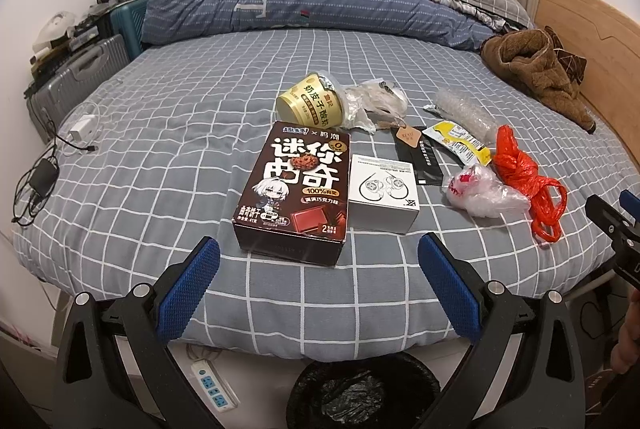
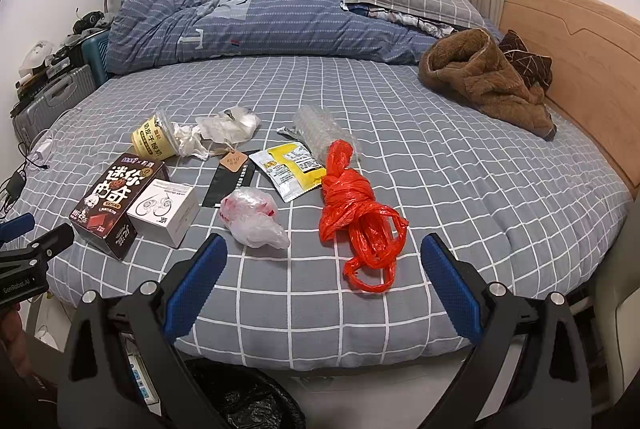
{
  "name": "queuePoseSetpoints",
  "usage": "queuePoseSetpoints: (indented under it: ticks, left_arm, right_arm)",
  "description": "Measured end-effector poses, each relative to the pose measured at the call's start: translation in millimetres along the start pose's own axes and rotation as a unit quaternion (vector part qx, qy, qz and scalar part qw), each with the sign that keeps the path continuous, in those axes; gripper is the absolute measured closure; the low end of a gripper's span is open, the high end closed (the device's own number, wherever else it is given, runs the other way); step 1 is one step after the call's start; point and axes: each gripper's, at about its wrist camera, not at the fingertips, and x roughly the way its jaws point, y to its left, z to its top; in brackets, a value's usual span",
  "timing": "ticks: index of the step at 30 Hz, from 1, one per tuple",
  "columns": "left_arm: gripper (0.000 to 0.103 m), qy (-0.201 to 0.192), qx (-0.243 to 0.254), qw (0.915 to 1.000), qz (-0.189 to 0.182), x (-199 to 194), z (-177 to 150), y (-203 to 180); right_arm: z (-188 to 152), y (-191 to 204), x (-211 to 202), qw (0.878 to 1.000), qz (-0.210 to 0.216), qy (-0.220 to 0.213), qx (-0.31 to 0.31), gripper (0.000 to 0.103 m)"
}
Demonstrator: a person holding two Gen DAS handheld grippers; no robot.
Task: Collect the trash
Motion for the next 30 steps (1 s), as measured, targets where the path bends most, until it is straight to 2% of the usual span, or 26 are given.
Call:
queuePoseSetpoints:
  ticks: [24, 30]
  left_arm:
    - [0.006, 0.004, -0.008, 0.9999, -0.005, -1.5, 1.8, 1.1]
    - [0.006, 0.016, 0.000, 0.9999, 0.002, 20.7, 13.6, 3.1]
  right_arm:
    - [0.9, -1.5, 0.7, 1.000, 0.001, 0.000, 0.003, 0.010]
    - [9.9, 0.9, 26.4, 1.000, -0.003, 0.005, -0.012, 0.010]
